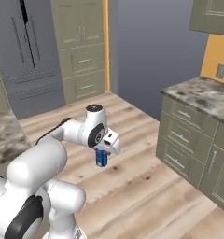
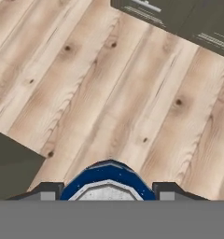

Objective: Four empty soda cans are scattered around the kitchen. Gather all the cans and cluster them next to the stove for recycling.

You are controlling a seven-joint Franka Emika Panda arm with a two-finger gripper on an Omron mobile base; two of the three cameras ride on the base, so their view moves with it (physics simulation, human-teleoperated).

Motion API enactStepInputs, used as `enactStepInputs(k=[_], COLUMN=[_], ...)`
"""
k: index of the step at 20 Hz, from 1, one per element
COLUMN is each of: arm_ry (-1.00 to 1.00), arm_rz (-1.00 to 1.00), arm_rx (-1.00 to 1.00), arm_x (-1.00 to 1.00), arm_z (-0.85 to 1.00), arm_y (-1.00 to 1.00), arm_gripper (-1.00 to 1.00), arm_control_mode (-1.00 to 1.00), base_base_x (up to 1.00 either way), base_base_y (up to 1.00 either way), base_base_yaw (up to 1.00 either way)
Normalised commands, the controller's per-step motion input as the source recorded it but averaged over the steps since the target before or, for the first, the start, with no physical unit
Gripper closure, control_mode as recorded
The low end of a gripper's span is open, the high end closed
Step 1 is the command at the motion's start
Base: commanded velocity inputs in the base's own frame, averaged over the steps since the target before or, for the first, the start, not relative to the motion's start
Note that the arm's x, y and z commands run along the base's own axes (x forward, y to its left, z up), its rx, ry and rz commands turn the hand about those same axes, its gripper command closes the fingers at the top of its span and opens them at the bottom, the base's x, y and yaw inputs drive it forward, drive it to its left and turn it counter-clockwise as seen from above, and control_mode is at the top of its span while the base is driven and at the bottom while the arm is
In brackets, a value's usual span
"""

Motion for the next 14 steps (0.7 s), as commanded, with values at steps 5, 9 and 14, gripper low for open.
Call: enactStepInputs(k=[5,9,14], arm_ry=[0.0,0.0,0.0], arm_rz=[0.0,0.0,0.0], arm_rx=[0.0,0.0,0.0], arm_x=[0.0,0.0,0.0], arm_z=[0.0,0.0,0.0], arm_y=[0.0,0.0,0.0], arm_gripper=[1.0,1.0,1.0], arm_control_mode=[1.0,1.0,1.0], base_base_x=[0.73,0.72,0.71], base_base_y=[-0.1,-0.07,-0.05], base_base_yaw=[0.19,0.25,0.3])
